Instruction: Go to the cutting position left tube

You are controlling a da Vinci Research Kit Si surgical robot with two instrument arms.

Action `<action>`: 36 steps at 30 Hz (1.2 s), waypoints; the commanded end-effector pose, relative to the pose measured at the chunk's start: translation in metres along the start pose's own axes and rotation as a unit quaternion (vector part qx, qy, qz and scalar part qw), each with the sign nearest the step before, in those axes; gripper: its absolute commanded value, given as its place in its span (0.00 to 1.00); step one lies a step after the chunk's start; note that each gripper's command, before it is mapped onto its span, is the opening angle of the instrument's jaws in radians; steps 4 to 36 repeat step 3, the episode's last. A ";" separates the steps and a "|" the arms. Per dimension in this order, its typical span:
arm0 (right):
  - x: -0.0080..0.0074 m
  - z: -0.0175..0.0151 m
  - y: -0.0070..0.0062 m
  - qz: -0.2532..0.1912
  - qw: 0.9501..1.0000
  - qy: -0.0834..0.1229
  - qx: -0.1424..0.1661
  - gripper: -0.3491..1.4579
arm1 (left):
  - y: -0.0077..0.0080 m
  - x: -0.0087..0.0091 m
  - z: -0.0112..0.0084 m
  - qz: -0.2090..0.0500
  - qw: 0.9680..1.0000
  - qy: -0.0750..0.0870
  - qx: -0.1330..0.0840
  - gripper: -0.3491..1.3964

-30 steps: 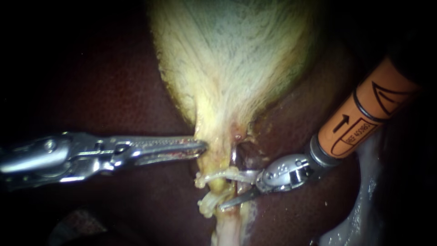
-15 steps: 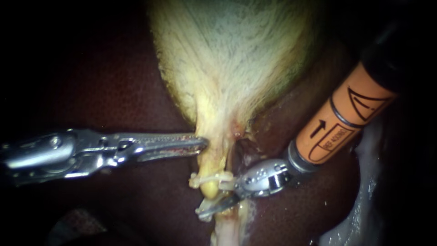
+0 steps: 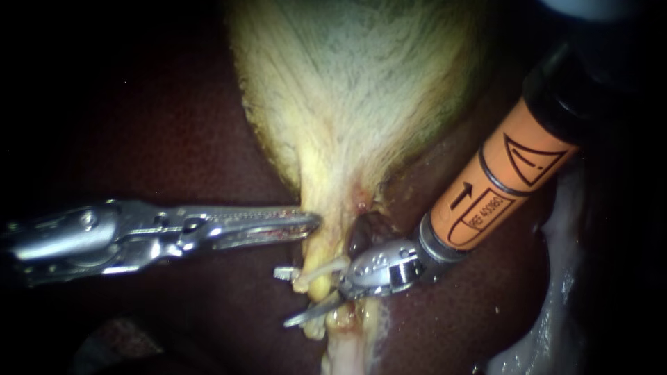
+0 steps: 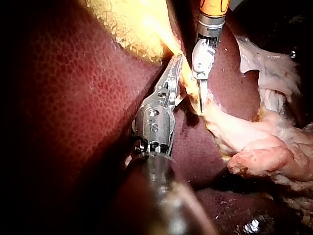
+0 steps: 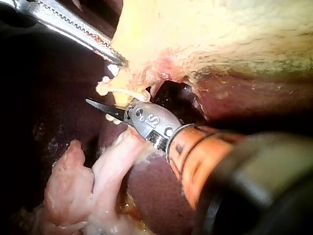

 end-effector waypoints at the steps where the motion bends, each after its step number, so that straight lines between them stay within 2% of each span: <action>1: 0.0000 0.0000 0.0000 0.000 1.000 0.000 0.000 0.97 | 0.0000 0.0000 0.0000 0.000 1.000 0.000 0.000 0.13; 36: -0.0001 -0.0001 0.0000 0.000 1.000 0.000 0.000 0.97 | 0.0000 0.0000 0.0001 0.000 1.000 0.000 0.000 0.13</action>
